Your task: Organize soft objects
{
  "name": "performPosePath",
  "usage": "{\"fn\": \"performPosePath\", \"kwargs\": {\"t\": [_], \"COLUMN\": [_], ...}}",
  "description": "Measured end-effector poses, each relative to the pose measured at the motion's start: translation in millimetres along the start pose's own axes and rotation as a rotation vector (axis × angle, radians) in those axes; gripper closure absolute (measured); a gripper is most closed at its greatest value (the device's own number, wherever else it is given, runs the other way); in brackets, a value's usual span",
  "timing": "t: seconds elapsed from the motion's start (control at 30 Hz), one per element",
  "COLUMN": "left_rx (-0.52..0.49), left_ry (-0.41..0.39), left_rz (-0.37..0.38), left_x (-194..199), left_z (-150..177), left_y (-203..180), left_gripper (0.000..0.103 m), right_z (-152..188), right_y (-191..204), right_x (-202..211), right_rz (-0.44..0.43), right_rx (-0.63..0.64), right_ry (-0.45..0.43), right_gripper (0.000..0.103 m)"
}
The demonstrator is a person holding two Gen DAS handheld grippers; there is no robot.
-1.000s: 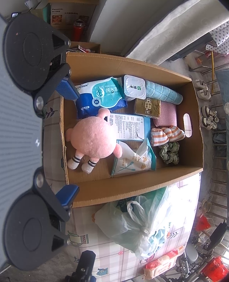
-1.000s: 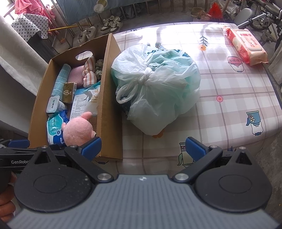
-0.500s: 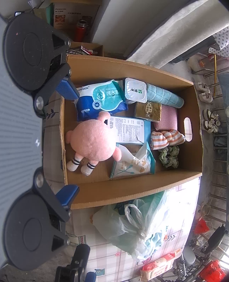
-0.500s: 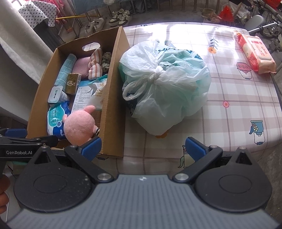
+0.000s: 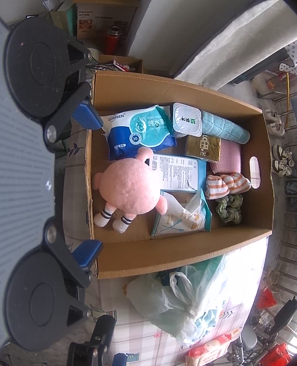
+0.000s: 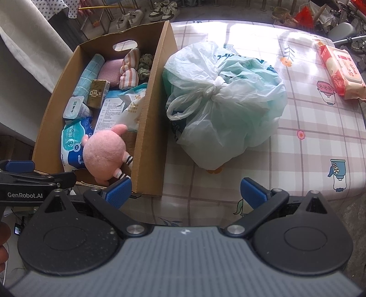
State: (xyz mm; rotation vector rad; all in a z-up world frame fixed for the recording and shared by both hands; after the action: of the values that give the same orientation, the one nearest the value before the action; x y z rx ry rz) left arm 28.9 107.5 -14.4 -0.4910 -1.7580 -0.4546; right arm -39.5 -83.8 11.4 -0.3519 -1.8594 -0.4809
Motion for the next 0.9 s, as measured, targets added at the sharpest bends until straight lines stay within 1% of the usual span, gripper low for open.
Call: {"fn": "performPosePath", "kwargs": {"t": [0.9], "left_rx": [-0.003], "left_ry": [0.015], "left_rz": [0.005], "left_x": [-7.0], "left_z": [0.5], "left_y": [0.5], "left_gripper": [0.0], "right_z": [0.7], "right_y": [-1.7], "right_x": [-7.6], "right_rz": [0.009], "right_rx": [-0.004], "right_ry": [0.014], "right_gripper": [0.001]}}
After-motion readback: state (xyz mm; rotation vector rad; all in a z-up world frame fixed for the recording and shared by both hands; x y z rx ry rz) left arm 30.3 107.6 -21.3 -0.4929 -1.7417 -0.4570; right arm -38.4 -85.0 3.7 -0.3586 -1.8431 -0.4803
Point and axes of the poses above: each gripper's, at about its wrist camera, not at the fingertips, and x roughly against the way its jaws point, y to its left, z to its underside, the point moved 1 cm from there along -x, roughly the way its jaws point, and after that the axes turned 8 degrees about -x, right-handed, at the moved point
